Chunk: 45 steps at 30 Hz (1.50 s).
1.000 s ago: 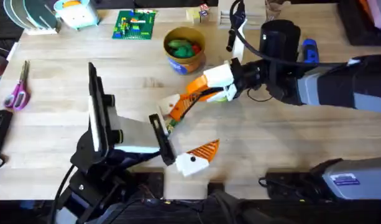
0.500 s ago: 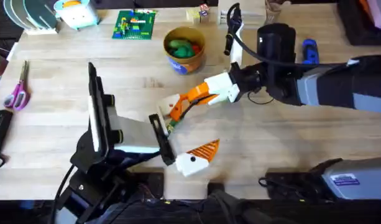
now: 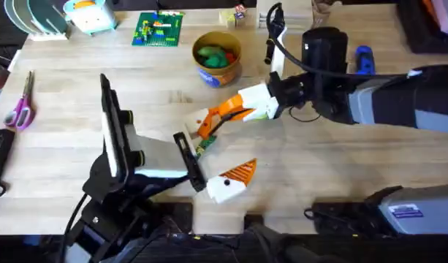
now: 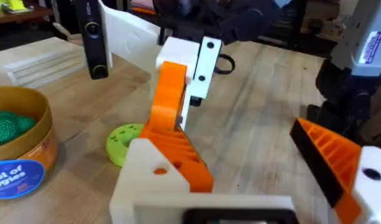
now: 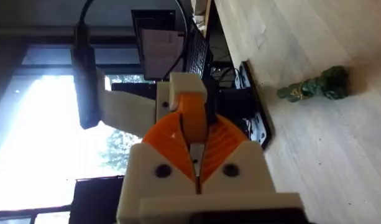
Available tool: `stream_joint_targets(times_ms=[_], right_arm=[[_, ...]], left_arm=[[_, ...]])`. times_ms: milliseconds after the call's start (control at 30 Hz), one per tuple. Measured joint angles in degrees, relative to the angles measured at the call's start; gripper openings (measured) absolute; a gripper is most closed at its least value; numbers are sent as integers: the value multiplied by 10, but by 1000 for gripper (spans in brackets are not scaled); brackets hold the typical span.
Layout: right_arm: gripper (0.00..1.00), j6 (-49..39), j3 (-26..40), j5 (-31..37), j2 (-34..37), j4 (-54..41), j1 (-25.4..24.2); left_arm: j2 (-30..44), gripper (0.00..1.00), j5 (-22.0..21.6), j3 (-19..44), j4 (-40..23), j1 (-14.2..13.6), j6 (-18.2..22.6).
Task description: Pick up the gripper from the table and insert it into the empty holder that is missing its gripper. Then pick up a screw, insert it into the mounting hole, and use the screwdriver to tighten it. Finally, clean up the table by picking up the vegetable and placing it into the bucket.
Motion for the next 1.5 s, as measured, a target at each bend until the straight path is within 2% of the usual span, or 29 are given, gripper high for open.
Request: stream_joint_targets(times_ms=[367, 533, 833, 1067, 1500], right_arm=[[8, 41, 1, 68, 0, 30, 9], [8, 76, 1, 124, 0, 84, 36], [8, 117, 1, 206, 0, 98, 89], [8, 125, 1, 237, 0, 102, 102], [8, 124, 1, 242, 0, 101, 105]], left_arm=[[1, 993, -79, 0, 1, -1, -14], [1, 993, -123, 0, 1, 0, -11], [1, 993, -172, 0, -2, 0, -14], [1, 993, -183, 0, -3, 1, -17], [1, 992, -177, 0, -3, 1, -20]])
